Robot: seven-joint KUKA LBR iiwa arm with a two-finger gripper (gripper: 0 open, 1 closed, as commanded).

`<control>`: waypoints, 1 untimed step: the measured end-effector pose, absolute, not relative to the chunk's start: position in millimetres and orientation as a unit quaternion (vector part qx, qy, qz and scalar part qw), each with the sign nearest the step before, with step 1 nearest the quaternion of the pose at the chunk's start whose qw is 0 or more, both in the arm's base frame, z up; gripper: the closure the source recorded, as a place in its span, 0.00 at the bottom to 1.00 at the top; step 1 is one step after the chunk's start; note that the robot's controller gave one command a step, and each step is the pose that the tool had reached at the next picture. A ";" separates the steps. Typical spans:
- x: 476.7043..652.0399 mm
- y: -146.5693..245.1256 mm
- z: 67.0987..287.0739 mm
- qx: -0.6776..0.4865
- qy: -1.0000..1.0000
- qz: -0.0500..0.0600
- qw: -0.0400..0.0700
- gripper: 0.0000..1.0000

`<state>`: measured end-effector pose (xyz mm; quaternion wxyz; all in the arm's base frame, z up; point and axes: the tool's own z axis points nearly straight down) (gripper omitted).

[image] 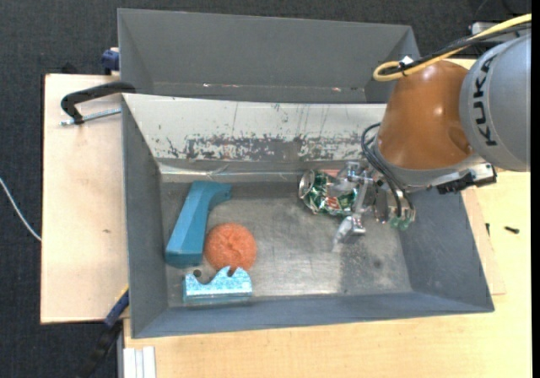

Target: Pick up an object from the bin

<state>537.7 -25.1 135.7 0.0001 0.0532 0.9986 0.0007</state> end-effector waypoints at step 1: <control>583.9 -69.5 121.5 -0.036 0.999 0.000 0.003 0.00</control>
Offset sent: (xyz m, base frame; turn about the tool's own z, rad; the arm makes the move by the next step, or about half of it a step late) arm 0.0632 -0.0043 -0.0657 0.0269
